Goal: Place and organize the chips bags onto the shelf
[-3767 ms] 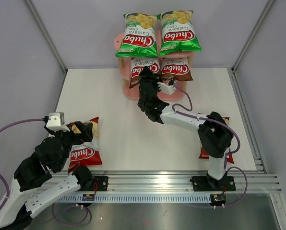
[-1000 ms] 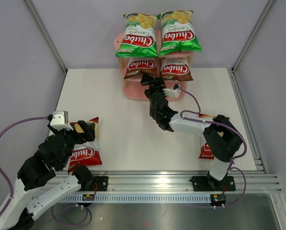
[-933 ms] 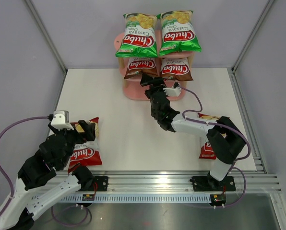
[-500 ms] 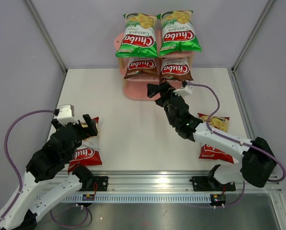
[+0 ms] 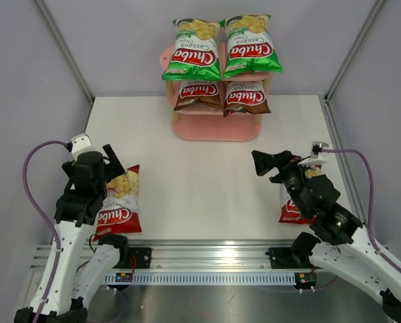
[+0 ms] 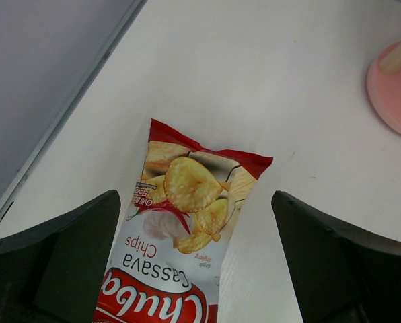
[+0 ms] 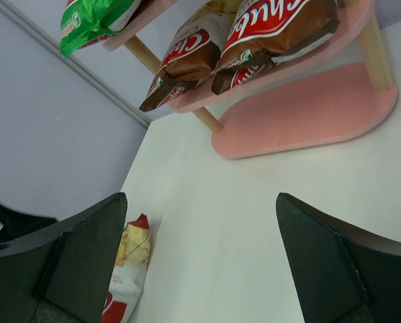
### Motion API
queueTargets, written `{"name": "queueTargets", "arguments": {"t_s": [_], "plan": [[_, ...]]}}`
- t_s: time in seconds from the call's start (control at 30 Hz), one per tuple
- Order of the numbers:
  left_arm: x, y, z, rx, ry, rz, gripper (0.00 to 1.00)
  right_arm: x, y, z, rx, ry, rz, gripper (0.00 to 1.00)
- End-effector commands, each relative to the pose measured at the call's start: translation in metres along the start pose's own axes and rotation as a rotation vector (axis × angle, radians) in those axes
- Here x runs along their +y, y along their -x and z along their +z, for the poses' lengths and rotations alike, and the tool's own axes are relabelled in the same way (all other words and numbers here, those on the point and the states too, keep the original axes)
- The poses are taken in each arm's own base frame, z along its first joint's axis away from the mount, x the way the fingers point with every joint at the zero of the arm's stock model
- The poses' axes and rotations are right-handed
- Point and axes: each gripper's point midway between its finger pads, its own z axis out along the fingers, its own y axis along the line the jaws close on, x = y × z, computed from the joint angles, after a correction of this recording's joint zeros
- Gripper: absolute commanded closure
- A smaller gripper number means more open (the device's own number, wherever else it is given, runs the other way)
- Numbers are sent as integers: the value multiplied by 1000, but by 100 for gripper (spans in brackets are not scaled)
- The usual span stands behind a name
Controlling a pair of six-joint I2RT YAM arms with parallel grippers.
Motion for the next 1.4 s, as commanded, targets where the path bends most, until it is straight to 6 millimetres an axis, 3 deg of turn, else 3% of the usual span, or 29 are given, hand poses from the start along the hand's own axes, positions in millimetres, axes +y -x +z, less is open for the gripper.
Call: {"name": "queueTargets", "arguments": {"t_s": [0.0, 0.1, 0.2, 0.33, 0.4, 0.5, 0.67, 0.87, 1.13, 1.3, 1.37], "plan": [[-11, 0, 19, 47, -45, -1, 1, -22, -32, -27, 112, 40, -88, 1], [-6, -9, 28, 93, -15, -2, 1, -6, -39, -56, 179, 216, -101, 0], [6, -7, 25, 82, 46, -16, 1, 3, -43, -69, 236, 279, -126, 1], [22, -13, 22, 92, 123, 6, 1, 12, -49, -61, 298, 283, -170, 1], [18, -18, 22, 96, 86, 8, 1, 14, -56, -58, 352, 279, -203, 1], [12, -27, 28, 128, 63, 26, 1, 27, -57, -64, 389, 345, -221, 1], [6, -25, 37, 213, 39, -6, 1, 41, -63, -76, 411, 461, -199, 1], [25, -23, 57, 268, 97, -58, 1, 53, -70, -84, 455, 559, -250, 1], [71, -79, 92, 508, 291, -63, 1, 54, -80, -76, 454, 615, -358, 1], [73, -104, 91, 638, 296, -146, 1, 50, -79, -71, 460, 577, -381, 1], [54, -113, 92, 703, 209, -188, 1, 53, -79, -74, 461, 602, -381, 1]]}}
